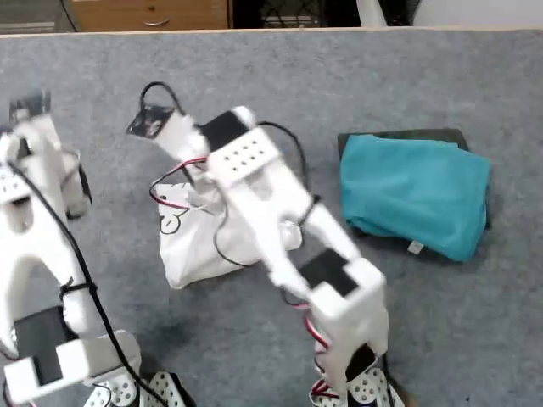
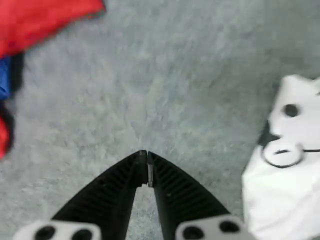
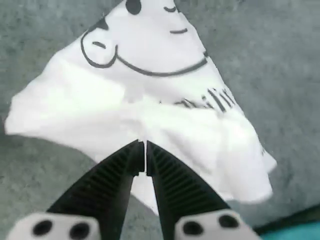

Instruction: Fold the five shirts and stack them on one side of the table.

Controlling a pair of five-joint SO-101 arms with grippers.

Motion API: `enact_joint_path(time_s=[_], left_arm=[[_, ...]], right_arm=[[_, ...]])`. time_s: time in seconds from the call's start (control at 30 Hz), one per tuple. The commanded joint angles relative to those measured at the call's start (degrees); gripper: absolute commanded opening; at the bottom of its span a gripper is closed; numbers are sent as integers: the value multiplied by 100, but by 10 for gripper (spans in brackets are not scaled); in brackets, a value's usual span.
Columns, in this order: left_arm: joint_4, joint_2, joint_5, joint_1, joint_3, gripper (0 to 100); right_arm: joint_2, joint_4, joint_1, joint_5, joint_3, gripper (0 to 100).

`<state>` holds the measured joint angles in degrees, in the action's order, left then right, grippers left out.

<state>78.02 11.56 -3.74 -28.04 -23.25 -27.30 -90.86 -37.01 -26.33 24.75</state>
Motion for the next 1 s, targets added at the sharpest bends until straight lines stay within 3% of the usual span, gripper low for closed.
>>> enact_joint_path(time_s=[0.0, 0.2, 0.43, 0.73, 0.97], left_arm=[[-703, 404, -79, -268, -1235, 30], [-897, 756, -35, -277, -1886, 30], [-1336, 1081, 246, -163, -2396, 30], [-2365, 1468, 431, -163, -3433, 30], [-2400, 2031, 519, -163, -3714, 30]], right_arm=[[-734, -290, -97, 18, 1033, 14], [-1341, -1002, -97, -211, 2949, 14], [-2334, -1020, -70, -334, 3213, 15], [-2343, -1046, 237, -334, 2985, 14], [-1191, -1037, 396, -360, 1244, 14]])
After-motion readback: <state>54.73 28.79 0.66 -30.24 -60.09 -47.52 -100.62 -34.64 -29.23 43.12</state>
